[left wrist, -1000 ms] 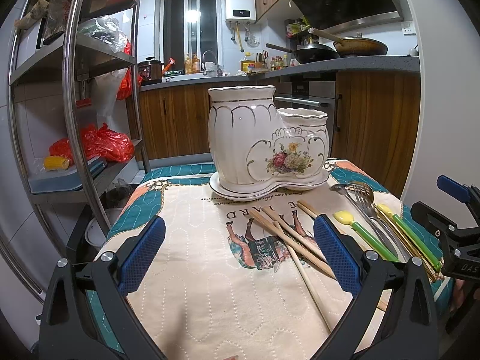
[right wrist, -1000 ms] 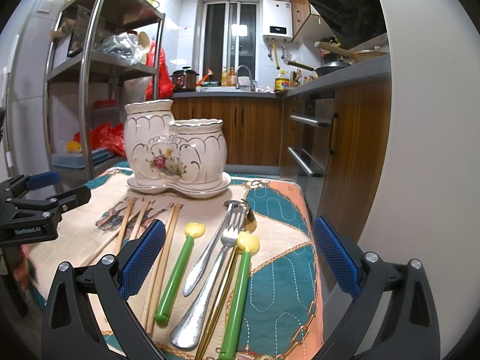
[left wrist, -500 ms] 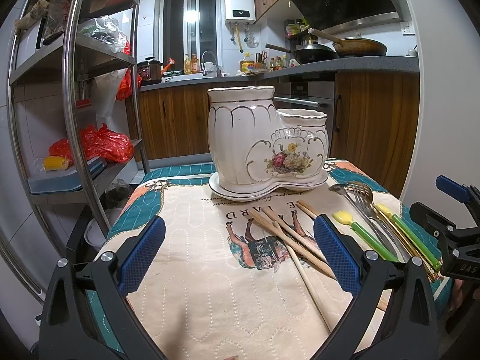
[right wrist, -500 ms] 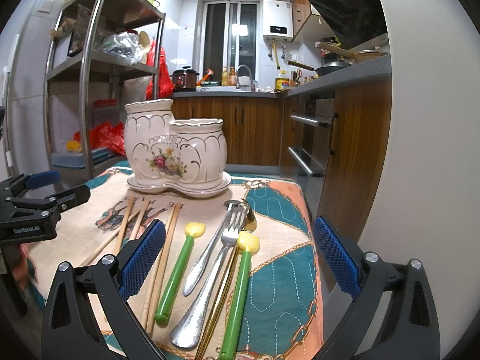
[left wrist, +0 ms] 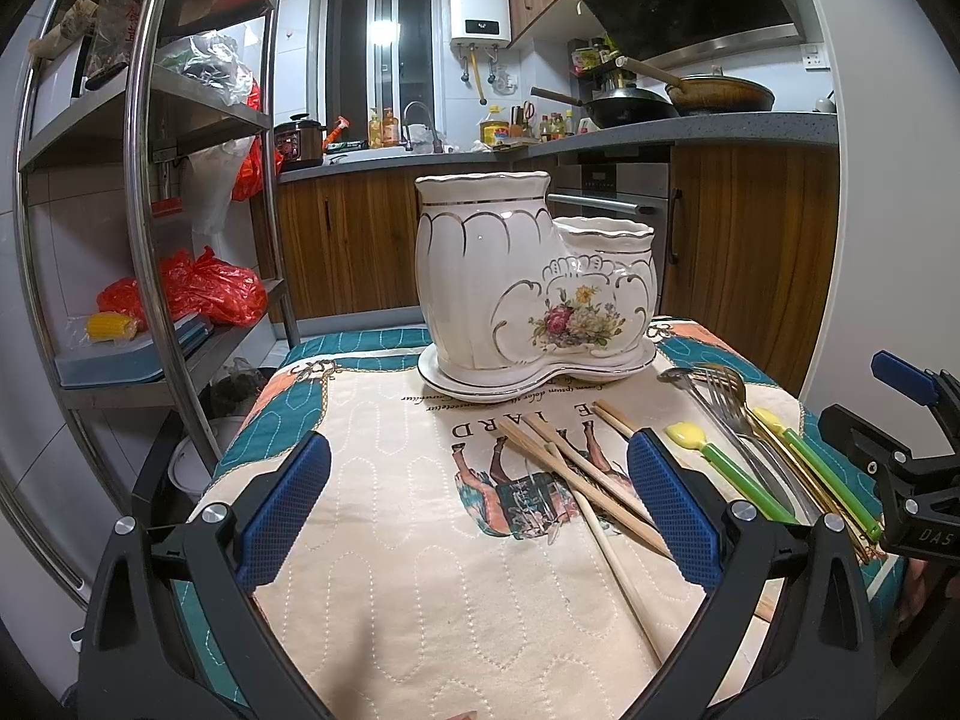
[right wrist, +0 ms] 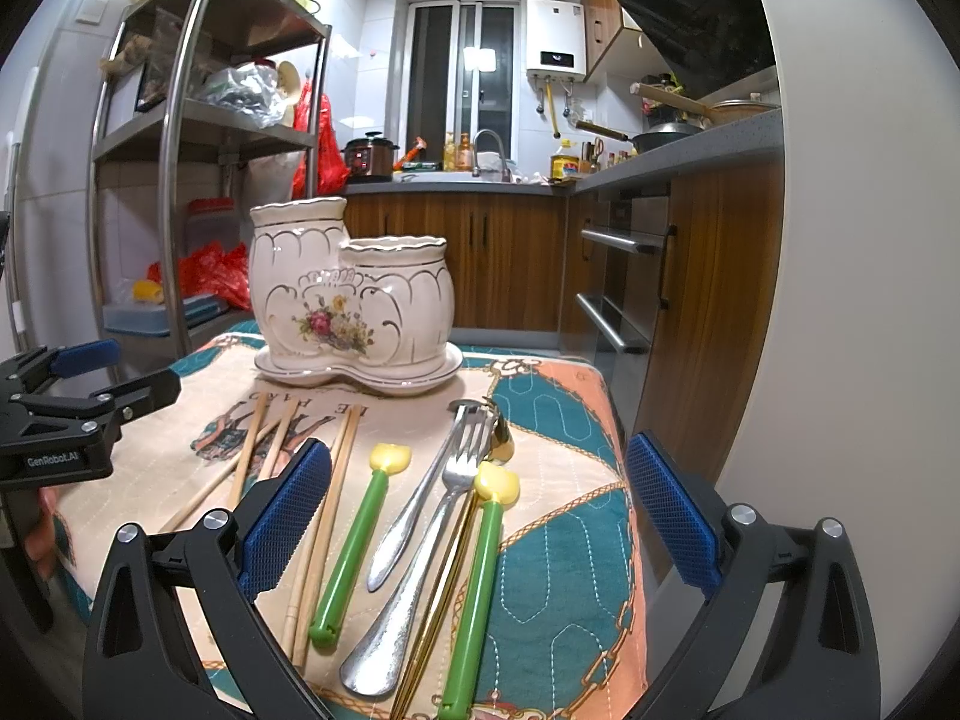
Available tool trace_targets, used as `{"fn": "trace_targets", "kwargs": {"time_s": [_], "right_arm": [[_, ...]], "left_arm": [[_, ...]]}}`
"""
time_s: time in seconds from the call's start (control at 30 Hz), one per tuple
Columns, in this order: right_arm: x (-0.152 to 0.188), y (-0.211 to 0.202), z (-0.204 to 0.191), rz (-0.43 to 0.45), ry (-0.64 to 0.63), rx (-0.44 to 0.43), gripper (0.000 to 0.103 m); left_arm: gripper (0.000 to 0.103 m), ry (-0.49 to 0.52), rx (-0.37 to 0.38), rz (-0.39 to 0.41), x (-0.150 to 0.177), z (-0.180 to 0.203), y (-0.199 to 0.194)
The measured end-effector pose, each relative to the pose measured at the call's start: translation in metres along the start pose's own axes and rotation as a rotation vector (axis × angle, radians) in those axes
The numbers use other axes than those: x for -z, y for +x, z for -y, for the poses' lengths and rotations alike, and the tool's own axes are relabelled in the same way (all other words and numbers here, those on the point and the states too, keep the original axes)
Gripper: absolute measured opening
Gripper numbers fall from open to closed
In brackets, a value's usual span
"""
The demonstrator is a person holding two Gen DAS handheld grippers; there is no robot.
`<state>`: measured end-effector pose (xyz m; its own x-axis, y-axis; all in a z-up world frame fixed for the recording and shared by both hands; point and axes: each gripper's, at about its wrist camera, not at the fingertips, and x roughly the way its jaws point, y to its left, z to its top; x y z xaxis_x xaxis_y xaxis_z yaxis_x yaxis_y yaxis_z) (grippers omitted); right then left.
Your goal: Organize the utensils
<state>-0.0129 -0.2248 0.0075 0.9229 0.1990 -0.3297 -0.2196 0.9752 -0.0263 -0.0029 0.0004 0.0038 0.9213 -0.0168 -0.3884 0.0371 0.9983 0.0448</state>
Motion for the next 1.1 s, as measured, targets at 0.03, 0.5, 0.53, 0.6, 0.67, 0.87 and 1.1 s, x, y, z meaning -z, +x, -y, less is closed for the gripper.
{"fn": "trace_targets", "kwargs": {"time_s": [0.03, 0.5, 0.53, 0.6, 0.67, 0.87, 1.1], "right_arm": [[0.0, 0.0, 0.0, 0.0, 0.0, 0.0, 0.098], [0.0, 0.0, 0.0, -0.001, -0.001, 0.0, 0.098], [0.0, 0.0, 0.0, -0.001, -0.001, 0.001, 0.098], [-0.001, 0.0, 0.001, -0.002, 0.001, 0.001, 0.098], [-0.003, -0.001, 0.004, -0.014, 0.009, 0.011, 0.098], [-0.007, 0.005, 0.015, -0.078, 0.012, 0.036, 0.098], [-0.02, 0.017, 0.021, -0.234, -0.103, 0.026, 0.098]], "left_arm": [[0.098, 0.0, 0.0, 0.0, 0.0, 0.0, 0.0], [0.098, 0.002, 0.005, -0.004, 0.001, 0.001, 0.001], [0.098, 0.002, 0.008, -0.007, 0.001, 0.001, 0.001], [0.098, 0.003, 0.013, -0.014, 0.001, 0.002, 0.001], [0.098, -0.001, 0.028, -0.018, 0.001, 0.001, 0.001], [0.098, -0.014, 0.058, -0.027, -0.004, -0.001, -0.005], [0.098, 0.07, 0.087, -0.22, -0.012, 0.007, 0.007]]}}
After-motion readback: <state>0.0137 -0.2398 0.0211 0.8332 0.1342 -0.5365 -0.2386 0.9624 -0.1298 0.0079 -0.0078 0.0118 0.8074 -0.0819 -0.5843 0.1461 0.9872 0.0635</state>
